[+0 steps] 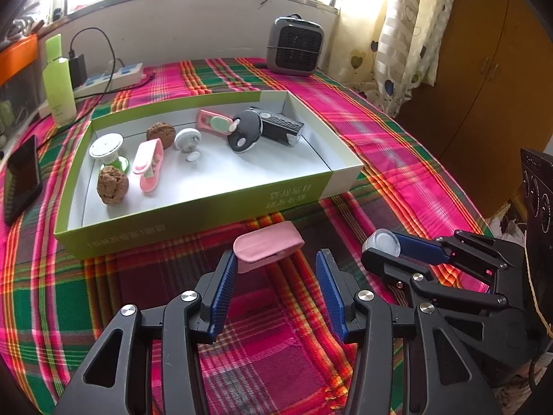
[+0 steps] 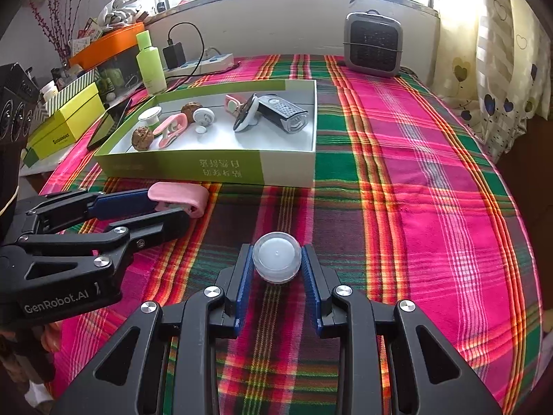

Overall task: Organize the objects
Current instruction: 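Close left tool on the pink clip while right tool holds the white cup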

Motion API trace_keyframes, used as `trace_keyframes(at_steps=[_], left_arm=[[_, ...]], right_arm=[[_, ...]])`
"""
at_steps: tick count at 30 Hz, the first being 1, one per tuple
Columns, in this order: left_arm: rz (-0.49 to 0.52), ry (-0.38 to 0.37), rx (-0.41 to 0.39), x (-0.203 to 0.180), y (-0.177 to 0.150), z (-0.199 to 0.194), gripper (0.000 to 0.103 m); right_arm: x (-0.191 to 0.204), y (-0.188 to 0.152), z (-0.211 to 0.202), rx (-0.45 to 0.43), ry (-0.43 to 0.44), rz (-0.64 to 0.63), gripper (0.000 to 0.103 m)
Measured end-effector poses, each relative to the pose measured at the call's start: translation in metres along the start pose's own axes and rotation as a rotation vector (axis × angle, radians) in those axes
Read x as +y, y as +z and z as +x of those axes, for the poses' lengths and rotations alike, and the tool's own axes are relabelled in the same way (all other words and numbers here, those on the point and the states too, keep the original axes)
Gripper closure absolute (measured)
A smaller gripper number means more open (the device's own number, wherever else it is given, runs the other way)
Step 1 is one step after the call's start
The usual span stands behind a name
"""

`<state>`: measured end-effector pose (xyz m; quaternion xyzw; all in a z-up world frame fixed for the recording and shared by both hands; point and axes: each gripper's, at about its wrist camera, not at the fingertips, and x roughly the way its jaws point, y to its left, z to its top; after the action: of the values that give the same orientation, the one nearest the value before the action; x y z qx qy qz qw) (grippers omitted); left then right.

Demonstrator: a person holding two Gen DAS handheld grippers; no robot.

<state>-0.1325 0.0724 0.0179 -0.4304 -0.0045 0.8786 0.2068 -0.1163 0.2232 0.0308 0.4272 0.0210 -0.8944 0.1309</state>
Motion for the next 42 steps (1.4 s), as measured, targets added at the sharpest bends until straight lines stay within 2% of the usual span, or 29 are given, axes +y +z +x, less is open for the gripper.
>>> trace_keyframes(at_steps=[10,15,18,19,30,38,40,42], left_arm=[[0.015,-0.06,0.025,-0.017,-0.009,0.0,0.057],[0.003,-0.009,-0.01,-0.012,-0.007,-0.006,0.057],[0.023,0.077,-0.009,-0.013,-0.004,-0.004,0.057],[0.029,0.082,-0.01,-0.013,-0.002,-0.002,0.057],[0.008,0.076,0.018,-0.006,0.008,0.018,0.057],[0.014,0.08,0.009,-0.007,0.012,0.023,0.057],[0.018,0.087,0.007,-0.008,0.013,0.024,0.059],[0.028,0.106,0.005,-0.01,0.014,0.025,0.066]], right_arm=[[-0.009,-0.003,-0.003,-0.001,0.003,0.013,0.074],[-0.011,-0.003,-0.002,0.0,0.014,0.015,0.074],[-0.01,-0.003,-0.002,0.001,0.016,0.01,0.074],[-0.01,-0.003,-0.002,0.001,0.017,0.008,0.074],[-0.011,-0.001,0.0,0.004,0.022,0.002,0.074],[-0.01,0.002,0.003,0.006,0.021,-0.004,0.074],[-0.01,0.002,0.003,0.006,0.021,-0.004,0.074],[-0.01,0.002,0.003,0.006,0.022,-0.003,0.074]])
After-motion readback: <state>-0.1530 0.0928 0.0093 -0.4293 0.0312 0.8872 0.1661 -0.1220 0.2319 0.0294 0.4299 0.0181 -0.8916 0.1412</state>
